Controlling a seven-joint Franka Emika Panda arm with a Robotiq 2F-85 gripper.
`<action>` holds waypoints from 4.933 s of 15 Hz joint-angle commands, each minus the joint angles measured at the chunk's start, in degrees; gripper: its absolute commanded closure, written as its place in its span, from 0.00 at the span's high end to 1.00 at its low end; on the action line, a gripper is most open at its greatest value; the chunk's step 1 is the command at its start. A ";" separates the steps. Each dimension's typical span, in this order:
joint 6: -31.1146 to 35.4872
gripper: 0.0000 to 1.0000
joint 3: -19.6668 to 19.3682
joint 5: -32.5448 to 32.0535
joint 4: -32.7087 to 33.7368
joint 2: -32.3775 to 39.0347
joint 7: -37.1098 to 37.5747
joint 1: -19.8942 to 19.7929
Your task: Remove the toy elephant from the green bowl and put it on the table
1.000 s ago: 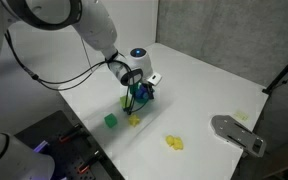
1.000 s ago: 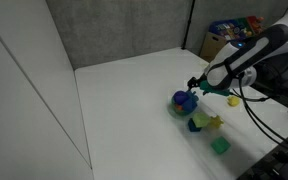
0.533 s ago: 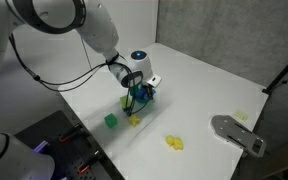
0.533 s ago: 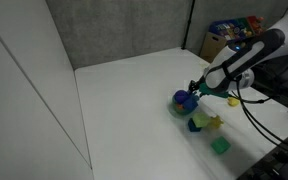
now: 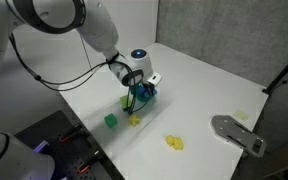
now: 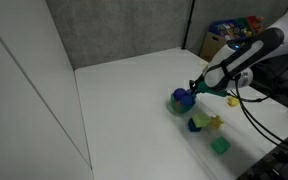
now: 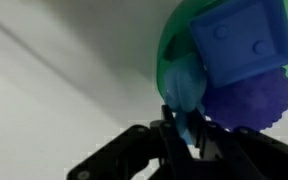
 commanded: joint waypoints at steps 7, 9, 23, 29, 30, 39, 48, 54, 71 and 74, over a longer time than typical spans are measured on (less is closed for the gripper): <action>-0.07 0.07 -2.69 1.35 -1.57 -3.88 -0.29 3.88; -0.06 0.06 -3.74 1.19 -2.17 -5.21 -0.05 4.97; -7.47 0.06 -21.46 -8.77 -12.85 -18.88 3.18 13.26; -13.56 0.06 -21.76 -15.76 -20.24 -23.30 1.11 8.64; -14.27 0.06 -22.16 -17.29 -21.40 -23.48 1.37 8.14; -27.47 0.06 -15.68 -16.62 -26.33 -20.63 -8.34 -4.97; -34.41 0.06 -9.29 -9.27 -19.80 -11.32 -16.39 -13.42; -36.38 0.12 -7.40 -7.31 -13.07 -4.41 -16.32 -13.92; -32.94 1.00 -10.65 -12.48 -11.59 -11.00 -10.33 -5.66; -32.75 1.00 -11.00 -14.35 -12.01 -14.52 -7.98 -3.61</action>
